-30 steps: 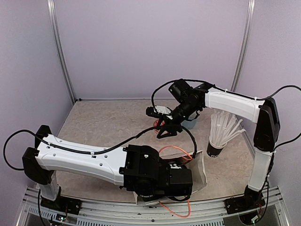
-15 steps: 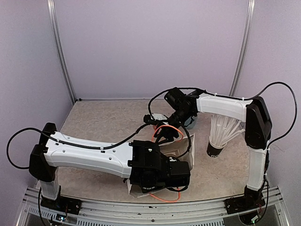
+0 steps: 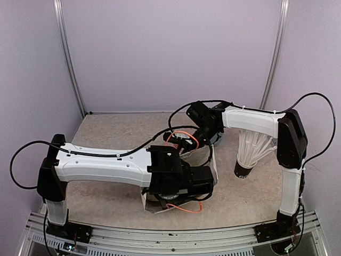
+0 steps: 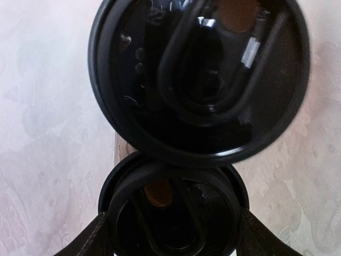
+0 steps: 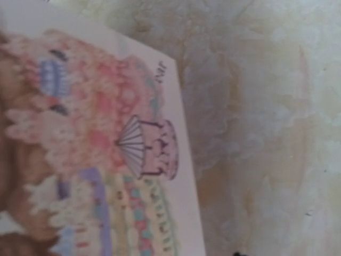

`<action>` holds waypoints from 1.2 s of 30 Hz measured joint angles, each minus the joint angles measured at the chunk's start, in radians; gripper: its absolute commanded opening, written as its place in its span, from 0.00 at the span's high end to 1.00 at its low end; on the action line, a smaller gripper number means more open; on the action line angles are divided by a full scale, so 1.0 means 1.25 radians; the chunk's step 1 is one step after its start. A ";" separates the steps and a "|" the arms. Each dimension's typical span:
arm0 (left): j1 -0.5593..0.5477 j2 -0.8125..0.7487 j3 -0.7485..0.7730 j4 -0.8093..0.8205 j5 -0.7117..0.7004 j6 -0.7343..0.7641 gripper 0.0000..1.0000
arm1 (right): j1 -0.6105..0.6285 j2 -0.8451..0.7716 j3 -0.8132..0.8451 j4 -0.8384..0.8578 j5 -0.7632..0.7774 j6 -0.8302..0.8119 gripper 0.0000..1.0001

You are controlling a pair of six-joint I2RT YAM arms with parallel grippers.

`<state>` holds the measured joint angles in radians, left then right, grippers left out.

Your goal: Pack the takeout coffee

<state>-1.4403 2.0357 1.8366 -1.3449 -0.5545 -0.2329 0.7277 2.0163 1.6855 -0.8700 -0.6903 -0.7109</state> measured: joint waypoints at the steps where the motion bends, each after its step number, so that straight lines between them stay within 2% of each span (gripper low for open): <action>1: 0.010 -0.001 0.004 0.000 0.011 0.000 0.38 | 0.000 0.000 0.000 -0.003 -0.002 -0.003 0.51; 14: 0.100 -0.005 0.052 0.013 0.141 -0.007 0.38 | 0.000 0.000 -0.012 -0.041 -0.005 -0.022 0.51; 28: 0.175 -0.053 -0.013 0.093 0.268 -0.041 0.41 | -0.003 0.000 -0.013 -0.067 -0.005 -0.026 0.51; 32: 0.186 -0.058 -0.015 0.095 0.288 -0.046 0.37 | -0.004 0.000 -0.013 -0.067 -0.005 -0.026 0.51; 36: 0.186 -0.060 -0.014 0.092 0.297 -0.056 0.29 | -0.004 0.000 -0.013 -0.067 -0.005 -0.023 0.51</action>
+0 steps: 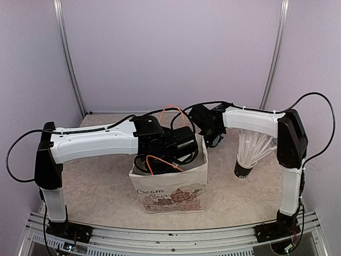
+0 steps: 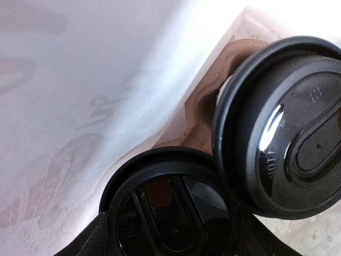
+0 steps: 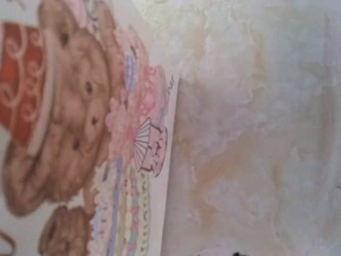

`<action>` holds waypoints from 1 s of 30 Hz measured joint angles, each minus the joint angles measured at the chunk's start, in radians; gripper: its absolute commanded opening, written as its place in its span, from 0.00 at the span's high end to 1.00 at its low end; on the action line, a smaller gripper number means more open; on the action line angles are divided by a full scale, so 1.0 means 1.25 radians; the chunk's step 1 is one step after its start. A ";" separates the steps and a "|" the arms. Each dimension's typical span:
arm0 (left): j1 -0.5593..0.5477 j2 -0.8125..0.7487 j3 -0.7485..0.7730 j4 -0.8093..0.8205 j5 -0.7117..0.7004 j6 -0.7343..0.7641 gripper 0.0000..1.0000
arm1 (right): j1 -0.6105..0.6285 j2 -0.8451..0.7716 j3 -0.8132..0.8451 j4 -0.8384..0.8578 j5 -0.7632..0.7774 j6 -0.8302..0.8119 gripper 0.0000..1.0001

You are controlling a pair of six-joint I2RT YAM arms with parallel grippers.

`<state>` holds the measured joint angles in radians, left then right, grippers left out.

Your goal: Pack the takeout coffee

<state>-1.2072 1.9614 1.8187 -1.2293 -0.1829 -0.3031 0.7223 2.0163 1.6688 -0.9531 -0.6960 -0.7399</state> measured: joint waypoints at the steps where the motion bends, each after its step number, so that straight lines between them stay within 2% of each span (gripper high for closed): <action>1: 0.000 0.000 0.000 -0.001 0.001 -0.004 0.27 | 0.000 0.000 0.000 0.000 0.000 0.000 0.51; 12: 0.001 -0.001 0.056 -0.017 0.021 -0.034 0.18 | 0.000 -0.001 -0.001 -0.001 0.001 0.004 0.51; 13: 0.001 -0.001 0.066 -0.019 0.021 -0.036 0.04 | -0.001 -0.001 -0.002 -0.001 0.000 0.004 0.51; 14: 0.001 -0.001 0.073 -0.020 0.021 -0.038 0.02 | -0.001 -0.002 -0.004 0.000 0.000 0.005 0.51; 24: 0.001 -0.001 0.101 -0.030 0.021 -0.047 0.01 | -0.010 -0.014 -0.014 0.000 0.001 0.022 0.51; 30: 0.001 -0.004 0.168 -0.035 0.019 -0.045 0.01 | -0.020 -0.021 -0.014 -0.007 0.001 0.026 0.51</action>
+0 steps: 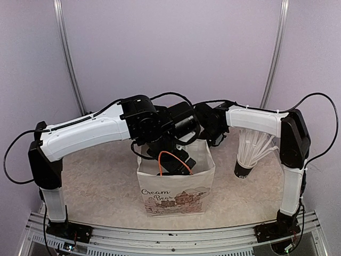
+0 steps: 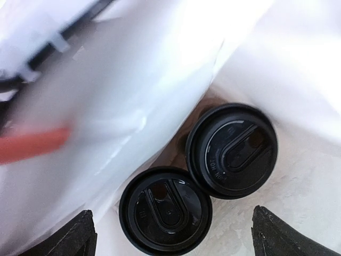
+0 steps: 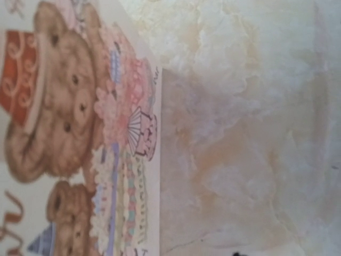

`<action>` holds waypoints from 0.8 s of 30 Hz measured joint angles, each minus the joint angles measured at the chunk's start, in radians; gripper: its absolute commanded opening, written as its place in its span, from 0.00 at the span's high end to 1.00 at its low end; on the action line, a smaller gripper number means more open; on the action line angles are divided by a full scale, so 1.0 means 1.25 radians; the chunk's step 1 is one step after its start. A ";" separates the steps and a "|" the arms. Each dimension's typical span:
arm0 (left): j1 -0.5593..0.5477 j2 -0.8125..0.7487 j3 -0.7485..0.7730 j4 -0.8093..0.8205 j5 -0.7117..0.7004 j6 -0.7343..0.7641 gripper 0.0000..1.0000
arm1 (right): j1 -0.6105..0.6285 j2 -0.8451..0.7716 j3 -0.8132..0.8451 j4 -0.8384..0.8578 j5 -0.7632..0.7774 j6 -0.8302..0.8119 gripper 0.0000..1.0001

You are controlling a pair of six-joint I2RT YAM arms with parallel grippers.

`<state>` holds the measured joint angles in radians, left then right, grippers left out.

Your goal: Pack the takeout coffee

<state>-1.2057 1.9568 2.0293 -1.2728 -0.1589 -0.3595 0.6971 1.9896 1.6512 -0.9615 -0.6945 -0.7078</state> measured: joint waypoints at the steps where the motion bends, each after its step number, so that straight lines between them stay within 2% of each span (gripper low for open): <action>1: 0.000 -0.002 0.010 0.000 -0.002 0.000 0.01 | -0.003 -0.002 0.000 -0.002 0.000 0.000 0.51; 18: 0.004 -0.089 0.108 -0.024 -0.020 -0.003 0.04 | -0.025 -0.020 0.006 -0.034 -0.001 0.009 0.51; 24: 0.004 -0.105 0.145 -0.002 -0.037 0.011 0.03 | -0.051 -0.022 0.075 -0.073 -0.008 0.009 0.50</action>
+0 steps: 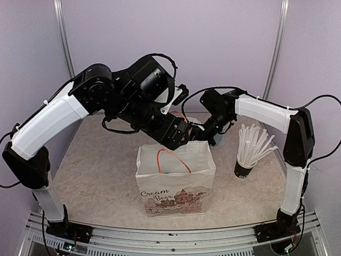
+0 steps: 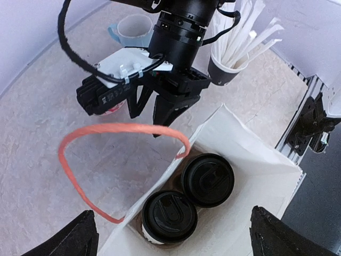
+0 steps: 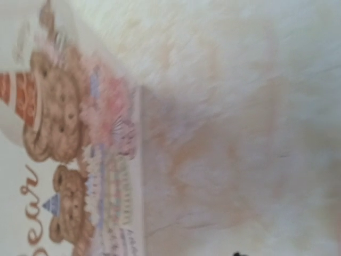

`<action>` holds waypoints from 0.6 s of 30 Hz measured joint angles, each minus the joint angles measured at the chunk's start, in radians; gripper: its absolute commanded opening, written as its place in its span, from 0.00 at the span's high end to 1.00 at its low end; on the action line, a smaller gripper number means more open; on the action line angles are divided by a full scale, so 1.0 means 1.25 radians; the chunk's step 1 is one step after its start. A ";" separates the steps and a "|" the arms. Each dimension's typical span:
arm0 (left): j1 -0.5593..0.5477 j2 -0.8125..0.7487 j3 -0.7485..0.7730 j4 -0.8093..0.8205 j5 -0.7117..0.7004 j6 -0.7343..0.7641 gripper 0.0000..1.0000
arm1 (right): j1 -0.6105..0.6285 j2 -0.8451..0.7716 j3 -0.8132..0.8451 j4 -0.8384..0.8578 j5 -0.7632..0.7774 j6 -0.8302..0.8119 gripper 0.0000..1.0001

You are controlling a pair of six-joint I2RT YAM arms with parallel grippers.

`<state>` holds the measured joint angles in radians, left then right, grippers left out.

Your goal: Pack the takeout coffee

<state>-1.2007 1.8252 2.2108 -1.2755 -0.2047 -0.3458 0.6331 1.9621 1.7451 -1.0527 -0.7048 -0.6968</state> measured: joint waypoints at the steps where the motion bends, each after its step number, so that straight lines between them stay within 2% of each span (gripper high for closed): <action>1: 0.000 -0.006 0.002 0.007 -0.007 0.009 0.02 | -0.008 -0.002 0.013 -0.003 -0.002 0.000 0.50; 9: 0.000 -0.055 0.018 0.100 -0.117 0.083 0.01 | -0.099 -0.073 0.107 -0.032 0.005 0.006 0.50; 11: 0.002 -0.093 -0.040 0.162 -0.175 0.103 0.01 | -0.125 -0.112 0.106 -0.033 0.014 0.006 0.51; 14: 0.017 -0.183 -0.194 0.280 -0.270 0.135 0.01 | -0.182 -0.186 0.101 -0.031 0.028 0.003 0.52; 16: 0.053 -0.239 -0.282 0.350 -0.307 0.147 0.05 | -0.230 -0.237 0.093 -0.027 0.032 -0.002 0.52; 18: 0.125 -0.289 -0.354 0.420 -0.326 0.152 0.10 | -0.283 -0.287 0.080 -0.027 0.031 -0.012 0.52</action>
<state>-1.0443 1.4635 1.7687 -0.7506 -0.6121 -0.1555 0.2798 1.6035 1.8450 -1.0866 -0.6655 -0.7116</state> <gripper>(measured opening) 0.962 0.478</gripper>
